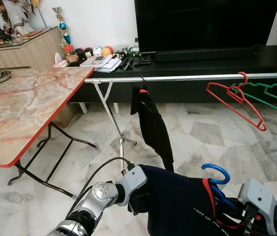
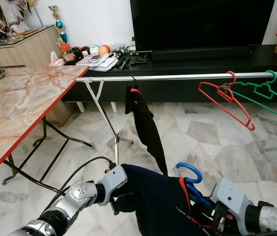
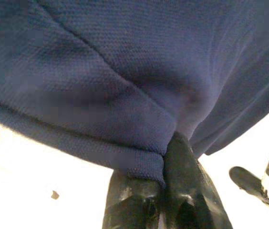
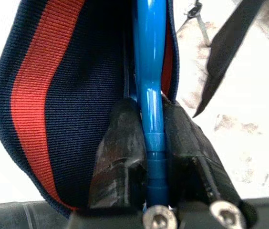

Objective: Hang hanger

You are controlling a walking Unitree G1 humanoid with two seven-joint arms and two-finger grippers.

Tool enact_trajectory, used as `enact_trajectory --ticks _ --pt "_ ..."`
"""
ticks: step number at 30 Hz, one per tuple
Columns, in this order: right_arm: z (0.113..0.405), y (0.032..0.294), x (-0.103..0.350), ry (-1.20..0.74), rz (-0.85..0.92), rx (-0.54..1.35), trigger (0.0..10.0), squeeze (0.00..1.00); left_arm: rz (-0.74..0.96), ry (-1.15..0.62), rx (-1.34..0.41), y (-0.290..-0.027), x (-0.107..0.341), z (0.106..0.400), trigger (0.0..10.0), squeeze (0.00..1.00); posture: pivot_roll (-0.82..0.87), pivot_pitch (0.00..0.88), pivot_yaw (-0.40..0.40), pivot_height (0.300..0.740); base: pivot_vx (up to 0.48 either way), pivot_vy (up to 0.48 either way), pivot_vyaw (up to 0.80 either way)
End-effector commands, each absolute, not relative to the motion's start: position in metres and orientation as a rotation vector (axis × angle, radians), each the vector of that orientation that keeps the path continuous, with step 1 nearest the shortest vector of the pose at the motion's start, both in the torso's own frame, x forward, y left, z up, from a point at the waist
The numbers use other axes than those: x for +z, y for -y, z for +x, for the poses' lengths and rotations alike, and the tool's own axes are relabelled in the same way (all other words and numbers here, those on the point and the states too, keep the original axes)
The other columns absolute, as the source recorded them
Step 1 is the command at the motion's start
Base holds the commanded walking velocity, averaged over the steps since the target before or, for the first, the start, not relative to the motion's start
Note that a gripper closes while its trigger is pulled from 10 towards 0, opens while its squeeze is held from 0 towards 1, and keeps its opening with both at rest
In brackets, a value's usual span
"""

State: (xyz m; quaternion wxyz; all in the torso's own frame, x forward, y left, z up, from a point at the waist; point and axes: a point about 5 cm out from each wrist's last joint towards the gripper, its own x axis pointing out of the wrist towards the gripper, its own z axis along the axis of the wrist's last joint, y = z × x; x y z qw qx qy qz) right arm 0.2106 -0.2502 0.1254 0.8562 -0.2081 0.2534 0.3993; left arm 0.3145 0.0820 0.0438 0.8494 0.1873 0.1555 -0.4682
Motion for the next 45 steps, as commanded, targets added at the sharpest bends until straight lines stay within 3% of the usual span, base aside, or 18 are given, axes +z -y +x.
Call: enact_trajectory --ticks 1,6,13,19,23,26,27,28,29,30,32,33,34,35,36,45 --pt "0.216 0.25 0.128 -0.494 -0.462 0.813 10.0 0.0 0.406 -0.309 -0.931 -0.089 0.052 0.323 0.0 0.0 -0.08 0.0 0.141 0.74 0.0 0.0 0.0" --pt "0.22 0.264 0.12 -0.557 -0.485 0.711 10.0 0.0 0.386 -0.302 -0.823 -0.099 0.055 0.33 0.0 0.0 -0.08 0.0 0.14 0.74 0.0 0.0 0.0" --pt "0.234 0.285 0.113 -0.58 -0.518 0.484 10.0 0.0 0.449 -0.36 -0.509 -0.13 0.056 0.344 0.0 0.0 -0.07 0.0 0.131 0.74 0.0 0.0 0.0" --pt "0.239 0.293 0.114 -0.582 -0.526 0.406 10.0 0.0 0.432 -0.399 -0.251 -0.156 0.061 0.353 0.0 0.0 -0.07 0.0 0.127 0.74 0.0 0.0 0.0" --pt "0.24 0.292 0.113 -0.575 -0.522 0.414 10.0 0.0 0.419 -0.396 -0.234 -0.158 0.063 0.354 0.0 0.0 -0.07 0.0 0.124 0.74 0.0 0.0 0.0" --pt "0.24 0.283 0.114 -0.553 -0.502 0.479 10.0 0.0 0.396 -0.343 -0.45 -0.132 0.065 0.351 0.0 0.0 -0.06 0.0 0.122 0.74 0.0 0.0 0.0" --pt "0.239 0.28 0.113 -0.558 -0.51 0.516 10.0 0.0 0.416 -0.298 -0.594 -0.114 0.065 0.346 0.8 0.0 -0.06 0.0 0.121 0.74 0.0 0.0 0.0" --pt "0.239 0.279 0.112 -0.564 -0.518 0.53 10.0 0.0 0.429 -0.285 -0.65 -0.108 0.064 0.343 3.6 0.0 -0.06 0.0 0.121 0.74 0.0 0.0 0.0" --pt "0.239 0.279 0.112 -0.568 -0.526 0.542 10.0 0.0 0.436 -0.282 -0.683 -0.104 0.063 0.341 8.4 0.0 -0.07 0.0 0.119 0.74 0.0 0.0 0.0" --pt "0.239 0.278 0.112 -0.572 -0.53 0.553 10.0 0.0 0.439 -0.281 -0.707 -0.101 0.061 0.339 9.8 0.0 -0.07 0.0 0.119 0.74 0.0 0.0 0.0" --pt "0.237 0.277 0.112 -0.581 -0.531 0.588 10.0 0.0 0.45 -0.274 -0.756 -0.097 0.06 0.336 10.0 0.0 -0.07 0.0 0.118 0.74 0.0 0.0 0.0" --pt "0.233 0.275 0.113 -0.591 -0.53 0.629 10.0 0.0 0.453 -0.272 -0.804 -0.094 0.058 0.332 10.0 0.09 -0.07 0.0 0.117 0.74 0.0 0.0 0.0" --pt "0.232 0.275 0.113 -0.594 -0.535 0.646 10.0 0.0 0.452 -0.27 -0.816 -0.093 0.058 0.331 10.0 0.4 -0.07 0.0 0.118 0.74 0.0 0.0 0.0" --pt "0.231 0.274 0.114 -0.596 -0.538 0.657 10.0 0.0 0.45 -0.269 -0.824 -0.093 0.058 0.331 10.0 0.4 -0.07 0.0 0.118 0.74 0.0 0.0 0.0" --pt "0.229 0.273 0.114 -0.602 -0.543 0.696 10.0 0.0 0.438 -0.259 -0.839 -0.093 0.059 0.33 10.0 1.0 -0.07 0.0 0.118 0.74 0.0 0.0 0.0" --pt "0.226 0.265 0.114 -0.619 -0.548 0.81 10.0 0.0 0.44 -0.249 -0.96 -0.091 0.059 0.324 10.0 1.0 -0.06 0.0 0.114 0.74 0.0 0.0 0.0"
